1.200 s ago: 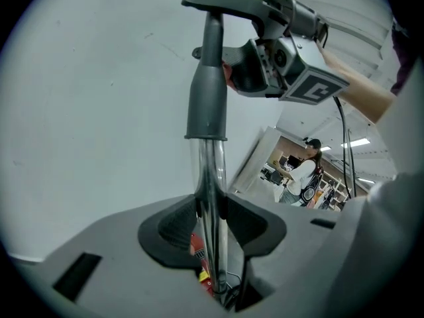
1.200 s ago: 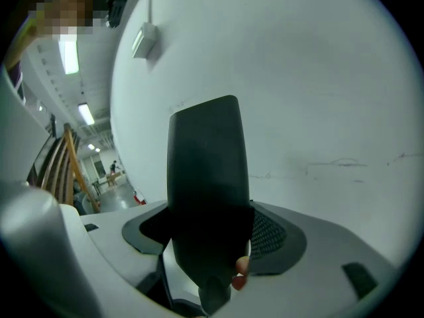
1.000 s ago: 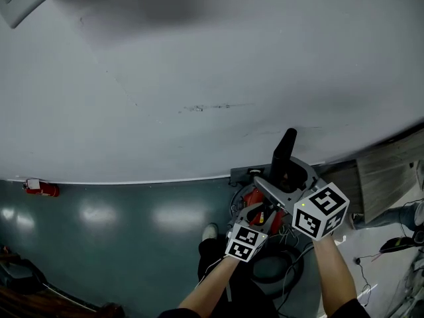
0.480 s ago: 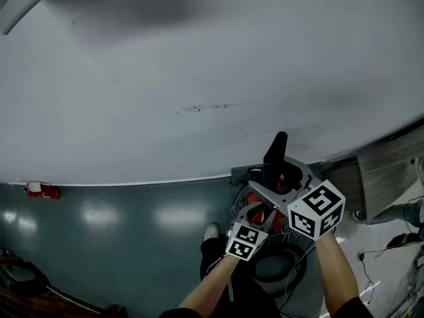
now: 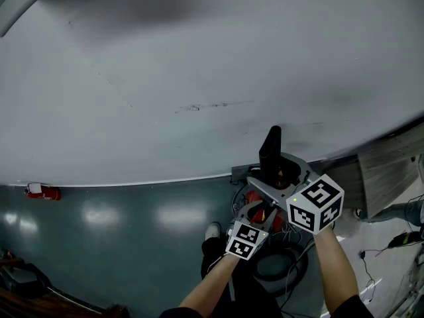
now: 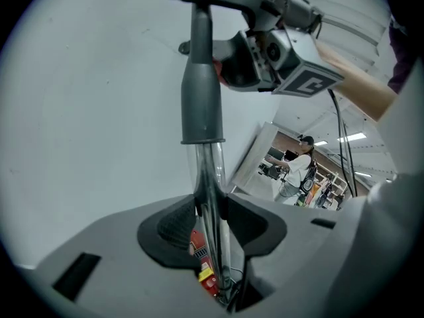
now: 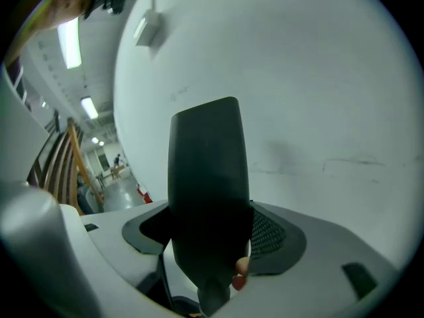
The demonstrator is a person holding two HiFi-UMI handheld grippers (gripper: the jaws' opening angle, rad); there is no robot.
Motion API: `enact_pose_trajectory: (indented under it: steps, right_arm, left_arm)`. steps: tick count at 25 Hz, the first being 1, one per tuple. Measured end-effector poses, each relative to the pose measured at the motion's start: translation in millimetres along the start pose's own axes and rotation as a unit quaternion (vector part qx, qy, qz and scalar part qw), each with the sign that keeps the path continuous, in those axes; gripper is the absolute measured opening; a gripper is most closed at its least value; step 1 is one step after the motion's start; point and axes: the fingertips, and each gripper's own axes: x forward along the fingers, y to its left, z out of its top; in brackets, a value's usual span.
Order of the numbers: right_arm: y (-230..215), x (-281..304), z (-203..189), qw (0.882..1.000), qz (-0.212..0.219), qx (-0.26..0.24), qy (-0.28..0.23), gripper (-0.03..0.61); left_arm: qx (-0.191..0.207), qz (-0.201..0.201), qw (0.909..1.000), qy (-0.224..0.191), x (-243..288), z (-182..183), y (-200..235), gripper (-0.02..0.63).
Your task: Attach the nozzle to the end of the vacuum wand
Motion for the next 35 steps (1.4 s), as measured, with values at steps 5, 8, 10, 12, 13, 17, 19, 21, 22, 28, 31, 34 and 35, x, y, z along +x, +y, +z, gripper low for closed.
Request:
enact_pose_trajectory:
  steps: [5, 8, 10, 12, 13, 17, 19, 21, 22, 28, 31, 34, 35]
  right_arm:
    - [-5, 0, 2, 1.0, -0.004, 0.014, -0.007, 0.33]
    - [4, -2, 1, 1.0, -0.006, -0.009, -0.015, 0.33]
    - [5, -2, 1, 1.0, -0.006, -0.015, -0.014, 0.33]
    - [4, -1, 1, 1.0, -0.001, -0.014, -0.007, 0.33]
    - [4, -1, 1, 1.0, 0.001, -0.011, -0.004, 0.331]
    - [2, -4, 0, 1.0, 0.01, 0.01, -0.007, 0.331]
    - [3, -5, 1, 1.0, 0.018, 0.014, -0.008, 0.331]
    - [3, -7, 4, 1.0, 0.021, 0.009, -0.01, 0.331]
    - [3, -8, 6, 1.0, 0.02, 0.005, -0.012, 0.331]
    - [4, -24, 14, 0.999, 0.016, 0.009, -0.038, 0.331]
    - [0, -41, 20, 0.997, 0.007, 0.034, -0.076, 0.331]
    - [-3, -61, 24, 0.992, 0.002, 0.064, -0.106, 0.331]
    - [-3, -68, 24, 0.991, 0.001, 0.073, -0.113, 0.331]
  left_arm:
    - [-0.001, 0.0, 1.0, -0.001, -1, -1, 0, 0.144]
    - [-0.001, -0.002, 1.0, -0.003, -1, -2, 1, 0.144]
    - [-0.001, -0.001, 1.0, -0.003, 0, -1, 1, 0.144]
    - [-0.004, -0.001, 1.0, 0.0, -2, -1, 2, 0.144]
    - [-0.006, -0.001, 1.0, 0.0, -2, -1, 2, 0.144]
    - [-0.013, -0.006, 0.9998, -0.01, 0, -1, 0, 0.146]
    - [-0.011, -0.008, 0.9999, -0.008, 1, -1, 0, 0.146]
    - [-0.007, -0.012, 0.9999, -0.002, 2, -1, 0, 0.147]
    - [-0.006, -0.012, 0.9999, -0.001, 2, -1, 0, 0.152]
    - [-0.012, -0.008, 0.9999, 0.005, -2, -1, 2, 0.186]
    - [-0.018, -0.005, 0.9998, 0.004, -8, 0, 4, 0.193]
    - [-0.022, -0.002, 0.9998, 0.005, -18, 4, 3, 0.193]
    - [-0.023, -0.001, 0.9997, 0.005, -23, 6, 2, 0.193]
